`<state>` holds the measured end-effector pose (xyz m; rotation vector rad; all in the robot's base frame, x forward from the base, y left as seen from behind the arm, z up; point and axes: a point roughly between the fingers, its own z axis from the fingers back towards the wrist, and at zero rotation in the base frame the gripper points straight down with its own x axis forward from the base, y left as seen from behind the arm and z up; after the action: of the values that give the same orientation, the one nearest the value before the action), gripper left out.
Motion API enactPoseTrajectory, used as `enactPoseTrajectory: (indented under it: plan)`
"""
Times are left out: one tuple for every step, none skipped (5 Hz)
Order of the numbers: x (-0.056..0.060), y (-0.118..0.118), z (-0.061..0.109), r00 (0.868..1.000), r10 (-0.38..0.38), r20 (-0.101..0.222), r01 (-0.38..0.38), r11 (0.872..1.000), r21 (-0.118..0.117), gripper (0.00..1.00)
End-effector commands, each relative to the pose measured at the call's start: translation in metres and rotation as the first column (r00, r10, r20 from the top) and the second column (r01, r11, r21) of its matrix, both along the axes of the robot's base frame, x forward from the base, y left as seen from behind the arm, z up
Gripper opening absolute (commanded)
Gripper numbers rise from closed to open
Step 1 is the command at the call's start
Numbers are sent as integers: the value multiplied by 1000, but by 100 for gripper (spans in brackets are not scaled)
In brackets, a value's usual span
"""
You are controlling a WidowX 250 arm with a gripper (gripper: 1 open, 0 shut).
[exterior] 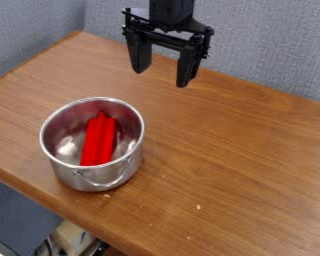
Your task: Move the red object from the metal pot to the table
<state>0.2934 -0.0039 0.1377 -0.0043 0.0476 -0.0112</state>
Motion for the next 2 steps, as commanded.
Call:
enactPoseTrajectory:
  plan:
    - [-2, 0, -6, 1000, 3, -18, -3, 1000, 0, 100]
    - [-23, 13, -13, 992, 119, -35, -118, 993, 9, 100]
